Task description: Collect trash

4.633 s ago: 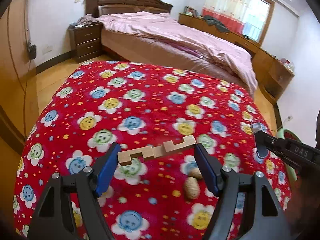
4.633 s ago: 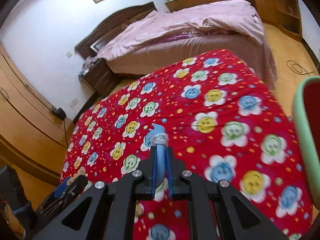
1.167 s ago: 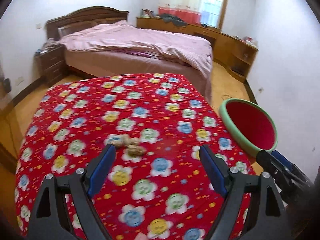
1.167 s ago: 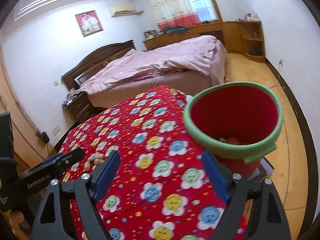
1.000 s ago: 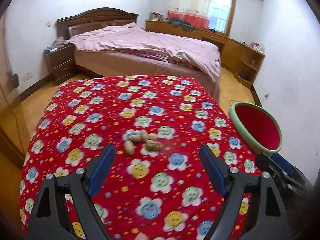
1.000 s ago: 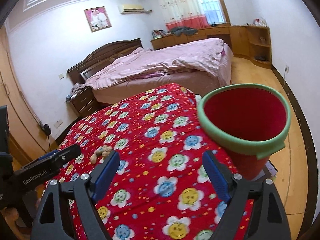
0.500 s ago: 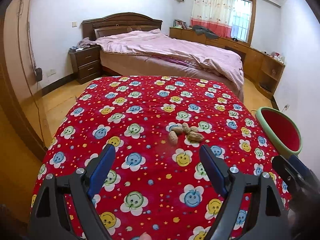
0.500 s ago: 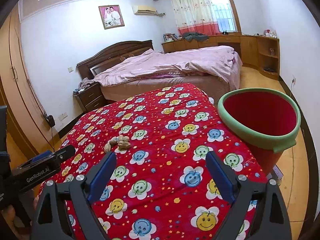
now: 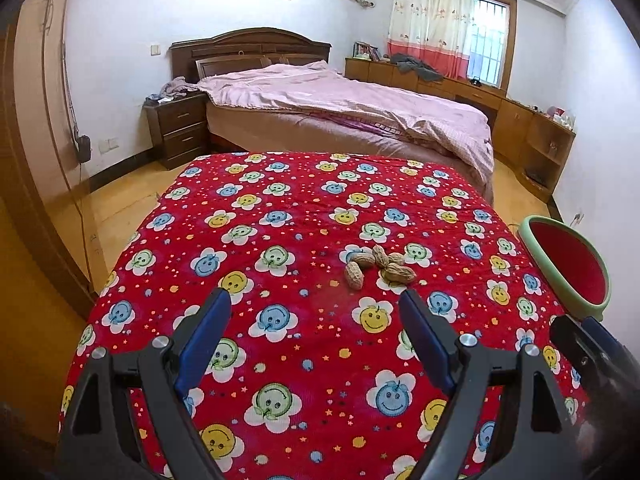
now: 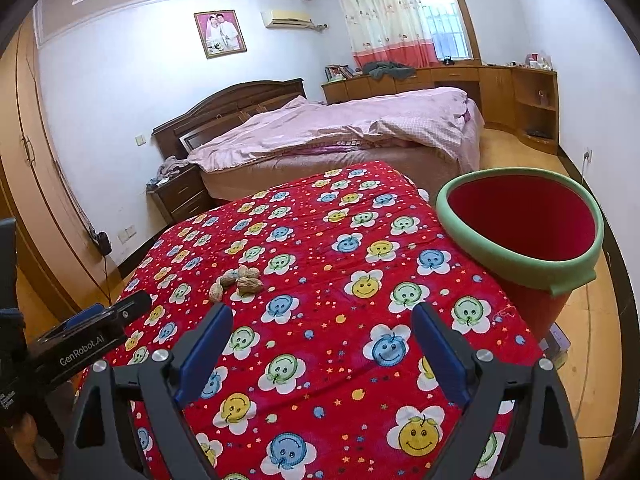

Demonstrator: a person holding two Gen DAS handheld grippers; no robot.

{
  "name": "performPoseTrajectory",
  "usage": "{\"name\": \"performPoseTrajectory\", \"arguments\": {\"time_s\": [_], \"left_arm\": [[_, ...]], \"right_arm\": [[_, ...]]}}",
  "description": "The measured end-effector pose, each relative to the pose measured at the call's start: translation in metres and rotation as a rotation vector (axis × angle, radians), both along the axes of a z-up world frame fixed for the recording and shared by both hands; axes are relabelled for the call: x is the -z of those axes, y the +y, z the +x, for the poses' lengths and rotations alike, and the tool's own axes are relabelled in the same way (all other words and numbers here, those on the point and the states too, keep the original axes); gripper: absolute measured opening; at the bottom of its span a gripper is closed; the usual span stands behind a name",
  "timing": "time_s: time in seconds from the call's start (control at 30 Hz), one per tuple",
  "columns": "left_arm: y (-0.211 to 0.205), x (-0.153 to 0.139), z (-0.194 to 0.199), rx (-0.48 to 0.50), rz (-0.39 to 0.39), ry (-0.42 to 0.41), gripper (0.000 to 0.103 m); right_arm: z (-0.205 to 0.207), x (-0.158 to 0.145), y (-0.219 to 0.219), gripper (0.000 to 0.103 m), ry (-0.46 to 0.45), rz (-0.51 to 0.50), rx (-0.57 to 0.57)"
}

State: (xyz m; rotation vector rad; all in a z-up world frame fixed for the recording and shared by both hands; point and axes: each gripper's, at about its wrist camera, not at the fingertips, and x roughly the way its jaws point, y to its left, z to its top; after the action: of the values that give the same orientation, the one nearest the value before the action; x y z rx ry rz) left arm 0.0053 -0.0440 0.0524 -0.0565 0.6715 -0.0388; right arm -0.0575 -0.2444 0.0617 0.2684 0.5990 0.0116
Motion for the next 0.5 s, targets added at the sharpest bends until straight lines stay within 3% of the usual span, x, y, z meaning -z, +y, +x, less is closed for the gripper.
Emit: {"name": "performPoseTrajectory", "arguments": {"time_s": [0.5], "left_arm": [[-0.0001, -0.0017, -0.0003, 0.004, -0.007, -0.004, 0.085]], "right_arm": [[0.0, 0.0009, 0.0025, 0.092, 0.004, -0.002, -0.008]]}}
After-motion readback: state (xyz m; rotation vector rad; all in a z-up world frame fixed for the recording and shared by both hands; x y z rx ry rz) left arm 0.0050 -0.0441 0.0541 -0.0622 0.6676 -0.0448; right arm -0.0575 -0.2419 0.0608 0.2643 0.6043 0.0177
